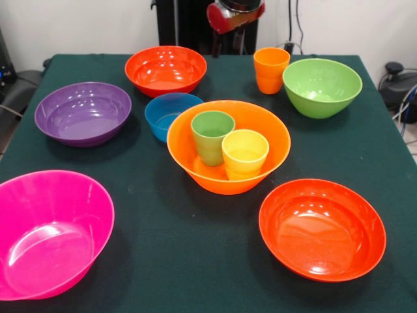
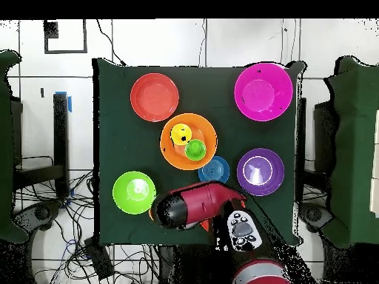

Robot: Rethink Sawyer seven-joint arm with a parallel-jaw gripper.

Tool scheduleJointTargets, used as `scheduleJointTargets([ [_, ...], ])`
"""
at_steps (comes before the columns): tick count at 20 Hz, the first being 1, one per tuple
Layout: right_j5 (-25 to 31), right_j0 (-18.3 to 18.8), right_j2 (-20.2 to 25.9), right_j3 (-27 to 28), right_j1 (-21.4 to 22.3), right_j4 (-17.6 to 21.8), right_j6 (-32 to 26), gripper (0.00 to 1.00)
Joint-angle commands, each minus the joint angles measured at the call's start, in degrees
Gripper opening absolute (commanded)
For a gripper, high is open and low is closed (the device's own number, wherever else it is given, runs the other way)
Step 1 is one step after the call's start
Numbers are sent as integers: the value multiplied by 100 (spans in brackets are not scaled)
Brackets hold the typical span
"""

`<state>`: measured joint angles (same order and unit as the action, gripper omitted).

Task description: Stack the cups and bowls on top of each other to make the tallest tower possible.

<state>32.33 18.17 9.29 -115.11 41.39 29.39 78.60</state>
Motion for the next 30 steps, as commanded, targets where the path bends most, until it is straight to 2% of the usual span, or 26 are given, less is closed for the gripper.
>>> scheduleJointTargets([
  [1, -684, -228, -55, -524, -55, -90, 1213, 100],
  [8, -876, -462, -100, -743, 69, -167, 1530, 100],
  [20, -1468, -950, -209, -1115, -136, -326, 2354, 100],
  [30, -2812, -1309, -699, -1140, -509, -342, 3281, 100],
])
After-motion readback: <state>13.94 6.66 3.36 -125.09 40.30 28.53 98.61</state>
